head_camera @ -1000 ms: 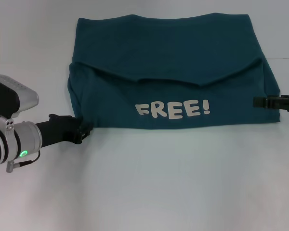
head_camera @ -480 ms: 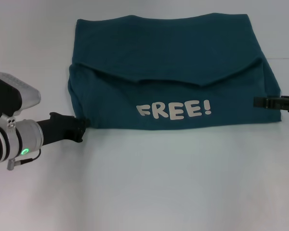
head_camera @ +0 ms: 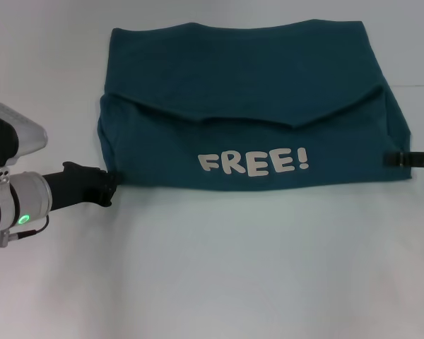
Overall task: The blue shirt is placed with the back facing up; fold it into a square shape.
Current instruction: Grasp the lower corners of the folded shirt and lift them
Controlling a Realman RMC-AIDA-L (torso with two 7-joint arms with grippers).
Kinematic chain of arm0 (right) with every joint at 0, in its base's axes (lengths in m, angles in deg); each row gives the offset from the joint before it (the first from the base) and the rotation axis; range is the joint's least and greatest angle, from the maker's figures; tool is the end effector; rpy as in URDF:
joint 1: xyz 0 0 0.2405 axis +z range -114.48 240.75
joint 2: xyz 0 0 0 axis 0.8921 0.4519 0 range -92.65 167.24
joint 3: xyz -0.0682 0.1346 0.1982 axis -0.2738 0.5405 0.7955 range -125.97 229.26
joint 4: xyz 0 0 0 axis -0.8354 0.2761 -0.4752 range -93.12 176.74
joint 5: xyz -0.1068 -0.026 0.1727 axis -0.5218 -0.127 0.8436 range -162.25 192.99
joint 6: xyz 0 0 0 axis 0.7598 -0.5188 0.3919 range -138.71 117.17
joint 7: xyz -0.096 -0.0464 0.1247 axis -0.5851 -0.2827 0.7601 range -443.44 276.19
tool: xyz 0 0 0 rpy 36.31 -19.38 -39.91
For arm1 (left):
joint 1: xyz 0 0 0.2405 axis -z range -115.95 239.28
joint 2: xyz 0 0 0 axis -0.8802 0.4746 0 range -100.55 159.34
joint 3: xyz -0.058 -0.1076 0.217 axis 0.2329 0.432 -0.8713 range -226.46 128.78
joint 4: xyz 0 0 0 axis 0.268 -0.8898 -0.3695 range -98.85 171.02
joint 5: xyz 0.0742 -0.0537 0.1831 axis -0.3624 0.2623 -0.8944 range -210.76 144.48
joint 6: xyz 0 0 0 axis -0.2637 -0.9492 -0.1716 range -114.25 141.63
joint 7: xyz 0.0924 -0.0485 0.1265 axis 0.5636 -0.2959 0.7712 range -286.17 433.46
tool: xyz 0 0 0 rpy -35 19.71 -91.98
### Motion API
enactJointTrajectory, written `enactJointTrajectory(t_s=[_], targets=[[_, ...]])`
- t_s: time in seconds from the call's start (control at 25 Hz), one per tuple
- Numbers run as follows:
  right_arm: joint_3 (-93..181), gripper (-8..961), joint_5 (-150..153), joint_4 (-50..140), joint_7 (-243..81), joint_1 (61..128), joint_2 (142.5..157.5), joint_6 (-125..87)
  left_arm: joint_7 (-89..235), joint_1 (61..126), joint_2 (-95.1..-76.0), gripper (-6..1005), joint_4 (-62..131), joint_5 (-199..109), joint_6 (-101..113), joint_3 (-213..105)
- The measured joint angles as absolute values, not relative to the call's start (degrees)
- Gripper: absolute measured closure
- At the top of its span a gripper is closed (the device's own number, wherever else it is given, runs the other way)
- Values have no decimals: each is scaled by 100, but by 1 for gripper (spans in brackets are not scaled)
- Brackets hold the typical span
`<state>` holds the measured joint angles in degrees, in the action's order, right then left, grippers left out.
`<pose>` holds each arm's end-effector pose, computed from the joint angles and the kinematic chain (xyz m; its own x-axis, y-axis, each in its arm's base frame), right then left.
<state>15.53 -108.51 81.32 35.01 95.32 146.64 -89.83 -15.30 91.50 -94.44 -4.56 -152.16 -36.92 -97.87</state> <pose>0.3031 0.3747 0.0659 0.4314 -0.7508 -0.5002 -0.8999 -0.3975 -0.1794 -0.2916 0.3854 -0.0363 0.7960 0.4835 0.3643 0.6034 -0.5855 -0.5414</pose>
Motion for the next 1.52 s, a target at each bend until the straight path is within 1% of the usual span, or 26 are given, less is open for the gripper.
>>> enactJointTrajectory(t_s=[0.08,0.16,0.28,0.6,0.72,0.88,1.08,1.52], targets=[[1553,192,-11108,8170,3821,9565,14658,-8761,-1542,9128,-9448,997,-481,-15244,-3704,-9776],[1549,192,-11266,8211,4099,9574,14688,-8455,-1546,9111,-9449,997,-499,-15260,-3705,-9755],[1532,193,-11399,8195,4376,9604,14759,-7960,-1547,9102,-9444,997,-504,-15271,-3714,-9738],[1447,195,-11974,8041,4556,9936,15015,-7288,-1568,9114,-9437,997,-573,-15326,-3719,-9750],[1436,196,-12056,7979,4558,10010,15077,-7125,-1572,9127,-9436,997,-575,-15328,-3720,-9752],[1387,197,-12067,7916,4558,10027,15096,-6980,-1574,9144,-9435,996,-575,-15329,-3720,-9758],[1377,273,-12069,7826,4560,10020,15099,-6822,-1574,9143,-9435,996,-575,-15329,-3720,-9762],[1366,344,-12068,7720,4514,10007,15138,-6671,-1574,9144,-9436,997,-557,-15329,-3715,-9759]])
